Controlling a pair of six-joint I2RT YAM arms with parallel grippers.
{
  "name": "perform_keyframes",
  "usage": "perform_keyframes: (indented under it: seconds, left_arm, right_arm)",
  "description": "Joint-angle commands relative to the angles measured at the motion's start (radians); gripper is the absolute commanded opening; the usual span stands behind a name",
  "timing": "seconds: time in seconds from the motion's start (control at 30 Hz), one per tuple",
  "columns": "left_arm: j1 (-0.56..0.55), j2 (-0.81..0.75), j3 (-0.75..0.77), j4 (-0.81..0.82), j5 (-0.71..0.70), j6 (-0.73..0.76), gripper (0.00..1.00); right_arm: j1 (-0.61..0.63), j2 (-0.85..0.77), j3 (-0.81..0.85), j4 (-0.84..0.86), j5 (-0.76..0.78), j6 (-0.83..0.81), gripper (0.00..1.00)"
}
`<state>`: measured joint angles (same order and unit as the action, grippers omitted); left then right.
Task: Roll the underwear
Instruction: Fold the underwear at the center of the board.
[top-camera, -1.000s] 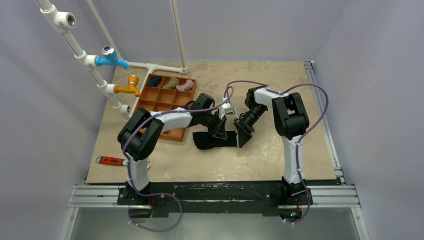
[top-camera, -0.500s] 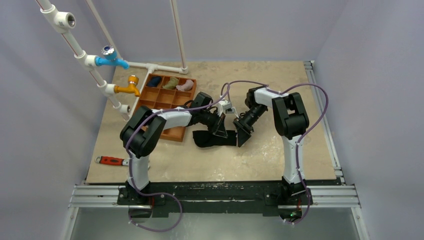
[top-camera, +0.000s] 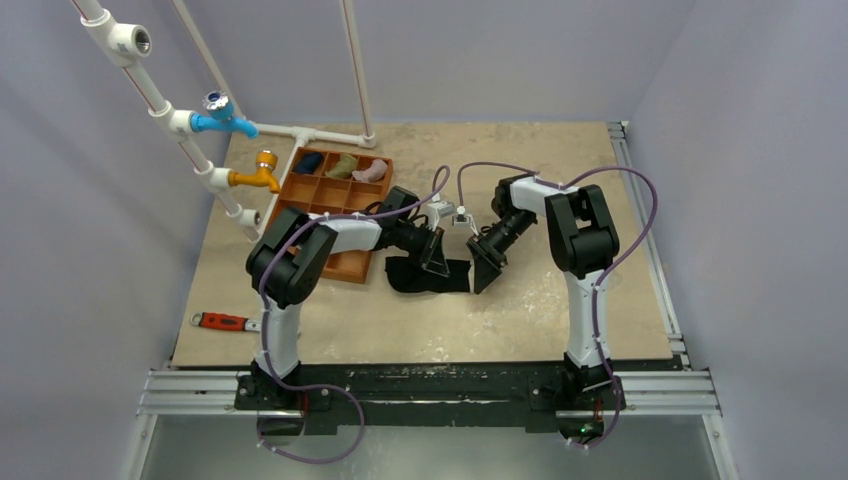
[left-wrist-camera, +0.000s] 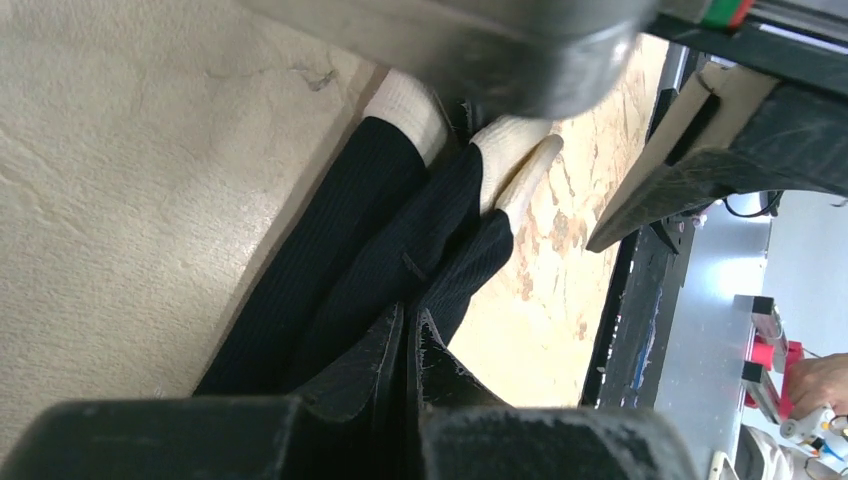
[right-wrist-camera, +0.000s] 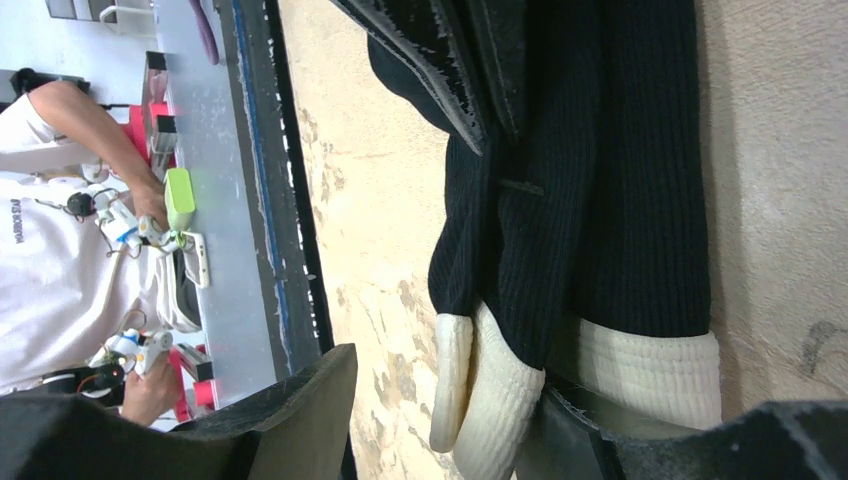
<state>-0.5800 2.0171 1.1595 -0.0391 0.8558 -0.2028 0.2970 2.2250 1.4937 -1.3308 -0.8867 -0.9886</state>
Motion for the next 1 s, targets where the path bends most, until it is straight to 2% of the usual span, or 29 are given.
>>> perform_keyframes:
  seconds: [0.0, 0.33, 0.47, 0.67, 0.73, 0.83, 0.97]
  left_arm:
    - [0.015, 0.01, 0.016, 0.021, -0.009, -0.049, 0.0]
    - [0.019, 0.038, 0.023, 0.08, 0.016, -0.124, 0.0]
    - [0.022, 0.048, 0.023, 0.09, 0.032, -0.135, 0.0]
    - [0.03, 0.057, 0.025, 0.099, 0.052, -0.148, 0.0]
    - [0.031, 0.057, 0.025, 0.1, 0.059, -0.149, 0.0]
    - [0.033, 0.053, 0.023, 0.104, 0.072, -0.144, 0.0]
    - [0.034, 0.036, 0.021, 0.101, 0.093, -0.115, 0.0]
  right_arm:
    - [0.008, 0.028, -0.019, 0.154, 0.052, -0.04, 0.56]
    - [0.008, 0.005, -0.061, 0.246, 0.073, 0.031, 0.54]
    - [0.008, 0.003, -0.073, 0.276, 0.087, 0.053, 0.47]
    - [0.008, -0.011, -0.092, 0.322, 0.099, 0.087, 0.43]
    - [0.008, -0.011, -0.096, 0.327, 0.101, 0.092, 0.38]
    - [0.008, 0.002, -0.085, 0.309, 0.096, 0.085, 0.2]
    - [0.008, 0.019, -0.074, 0.282, 0.077, 0.078, 0.1]
